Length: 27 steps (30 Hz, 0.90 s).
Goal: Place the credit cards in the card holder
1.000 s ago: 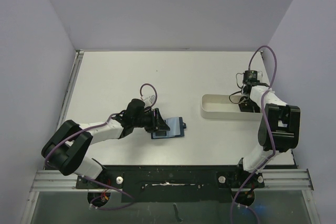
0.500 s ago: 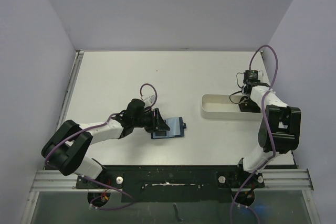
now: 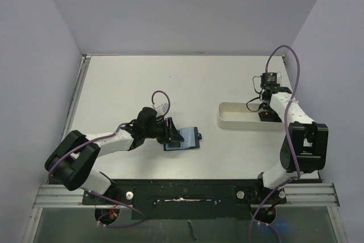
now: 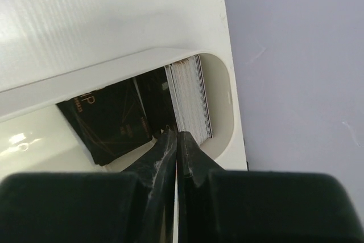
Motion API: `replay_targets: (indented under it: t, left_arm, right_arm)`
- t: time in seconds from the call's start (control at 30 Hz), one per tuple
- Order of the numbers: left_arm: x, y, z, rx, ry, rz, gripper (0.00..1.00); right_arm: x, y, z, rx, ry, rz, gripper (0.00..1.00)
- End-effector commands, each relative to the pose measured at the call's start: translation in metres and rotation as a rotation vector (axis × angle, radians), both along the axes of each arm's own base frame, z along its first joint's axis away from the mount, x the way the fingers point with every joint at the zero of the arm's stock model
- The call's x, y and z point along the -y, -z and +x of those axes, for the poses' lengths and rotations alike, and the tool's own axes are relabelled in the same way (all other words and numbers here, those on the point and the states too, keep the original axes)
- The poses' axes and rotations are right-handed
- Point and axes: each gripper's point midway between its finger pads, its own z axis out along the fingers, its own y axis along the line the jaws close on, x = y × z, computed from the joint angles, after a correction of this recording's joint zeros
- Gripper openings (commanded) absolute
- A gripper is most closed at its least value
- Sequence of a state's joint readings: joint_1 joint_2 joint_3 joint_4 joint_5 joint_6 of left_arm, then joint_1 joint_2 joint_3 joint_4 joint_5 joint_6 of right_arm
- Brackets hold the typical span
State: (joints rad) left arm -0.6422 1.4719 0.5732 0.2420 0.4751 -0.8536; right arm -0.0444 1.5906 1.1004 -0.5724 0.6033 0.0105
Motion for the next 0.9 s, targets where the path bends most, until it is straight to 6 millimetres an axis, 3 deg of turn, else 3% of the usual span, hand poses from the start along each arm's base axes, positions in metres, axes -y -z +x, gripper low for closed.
replay_targets:
  t: [0.0,0.13,0.3,0.43,0.87]
  left_arm:
    - [0.007,-0.024,0.007,0.076,0.008,-0.046,0.37]
    - [0.007,-0.025,0.007,0.078,0.006,-0.050,0.37]
    - [0.008,-0.029,0.008,0.086,0.005,-0.058,0.37]
    - [0.007,-0.030,0.007,0.086,0.007,-0.055,0.37]
    - [0.006,-0.028,0.007,0.086,0.010,-0.048,0.37]
  right_arm:
    - [-0.012,-0.040,0.006,0.100,-0.027,0.018,0.00]
    - [-0.015,-0.043,0.010,0.159,-0.050,0.039,0.00]
    - [-0.002,-0.019,0.013,0.125,-0.011,0.007,0.29]
    - [0.004,-0.005,0.020,0.098,-0.010,0.006,0.40]
    - [0.023,0.022,0.017,0.011,0.020,0.006,0.40]
